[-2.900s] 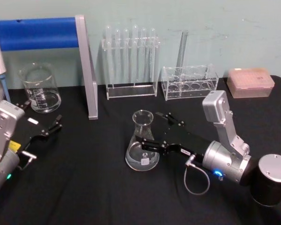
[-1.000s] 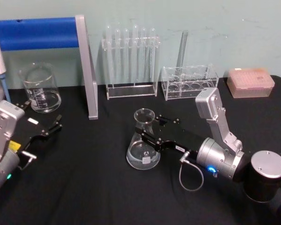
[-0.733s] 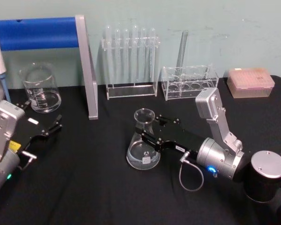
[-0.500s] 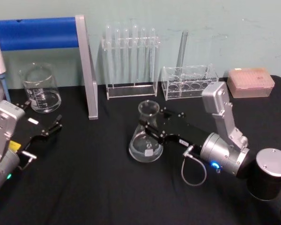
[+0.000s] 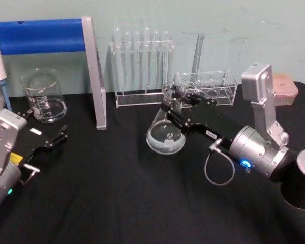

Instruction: Grasp the erlenmeyer flask with one hand, shake it three times, then place it back.

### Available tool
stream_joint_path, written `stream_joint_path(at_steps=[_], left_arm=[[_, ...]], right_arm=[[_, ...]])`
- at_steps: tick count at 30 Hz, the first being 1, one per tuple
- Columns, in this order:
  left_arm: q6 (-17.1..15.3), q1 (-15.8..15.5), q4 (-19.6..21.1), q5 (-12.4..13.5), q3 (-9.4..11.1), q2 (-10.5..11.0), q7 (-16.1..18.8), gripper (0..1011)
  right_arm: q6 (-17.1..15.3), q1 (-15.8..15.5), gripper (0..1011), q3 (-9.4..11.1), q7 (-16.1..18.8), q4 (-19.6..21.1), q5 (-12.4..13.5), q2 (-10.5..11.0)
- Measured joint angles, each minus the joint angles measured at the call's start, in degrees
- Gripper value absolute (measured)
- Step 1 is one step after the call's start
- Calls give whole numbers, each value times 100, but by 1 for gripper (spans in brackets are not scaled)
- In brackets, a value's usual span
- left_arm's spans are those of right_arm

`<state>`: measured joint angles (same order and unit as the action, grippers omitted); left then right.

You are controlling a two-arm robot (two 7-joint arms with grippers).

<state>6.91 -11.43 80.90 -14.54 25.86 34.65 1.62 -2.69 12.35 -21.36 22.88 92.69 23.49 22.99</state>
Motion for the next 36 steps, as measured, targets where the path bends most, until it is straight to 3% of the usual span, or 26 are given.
stream_joint_path(at_steps=[7, 24, 36], left_arm=[[0, 0, 0, 0, 0, 0, 0, 1001], [0, 0, 0, 0, 0, 0, 0, 1001], [0, 0, 0, 0, 0, 0, 0, 1001]], right_arm=[[-34, -61, 447, 59, -22, 203, 41, 57], [-69, -64, 447, 47, -64, 199, 27, 55], [-97, -86, 447, -126, -8, 241, -69, 9]])
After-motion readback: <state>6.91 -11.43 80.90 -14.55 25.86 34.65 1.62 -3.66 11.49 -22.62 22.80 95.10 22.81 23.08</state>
